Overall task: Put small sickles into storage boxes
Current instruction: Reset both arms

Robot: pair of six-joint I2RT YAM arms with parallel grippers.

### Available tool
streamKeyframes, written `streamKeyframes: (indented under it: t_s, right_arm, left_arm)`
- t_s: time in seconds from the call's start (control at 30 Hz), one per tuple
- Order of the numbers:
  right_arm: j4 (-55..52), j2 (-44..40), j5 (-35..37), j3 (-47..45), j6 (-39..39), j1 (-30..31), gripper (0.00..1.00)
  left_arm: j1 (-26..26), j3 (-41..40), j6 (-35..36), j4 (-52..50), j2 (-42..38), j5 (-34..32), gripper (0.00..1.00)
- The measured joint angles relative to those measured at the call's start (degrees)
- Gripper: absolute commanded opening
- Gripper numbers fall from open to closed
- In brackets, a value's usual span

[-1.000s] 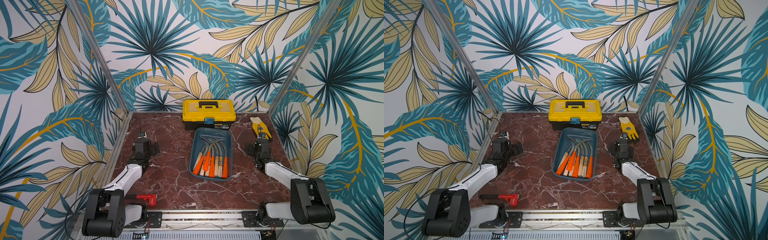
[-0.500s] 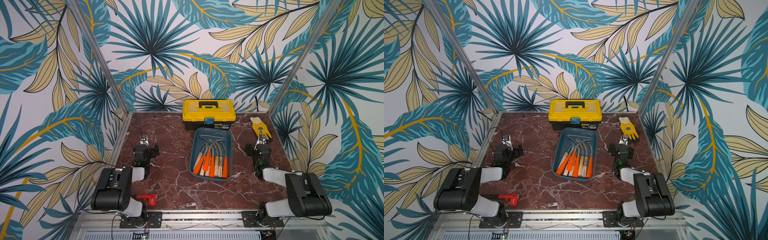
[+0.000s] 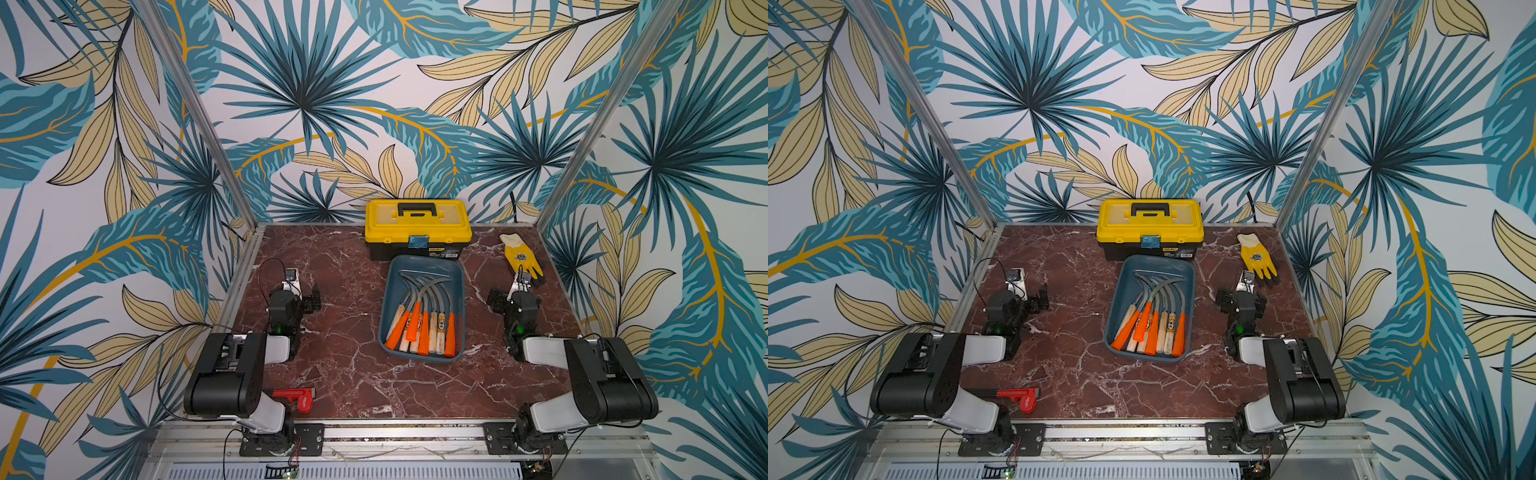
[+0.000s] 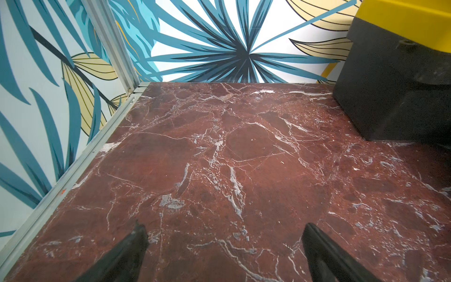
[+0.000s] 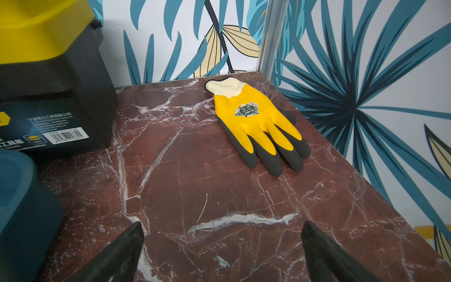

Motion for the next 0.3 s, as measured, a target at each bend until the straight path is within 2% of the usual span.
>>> streamKeyframes:
  t_s: [0.3]
  right_arm:
    - [0.00,0.00,0.00,0.00,0.00,0.00,0.99]
  left_arm:
    - [0.00,0.00,0.37,0.00,0.00,0.42,0.99]
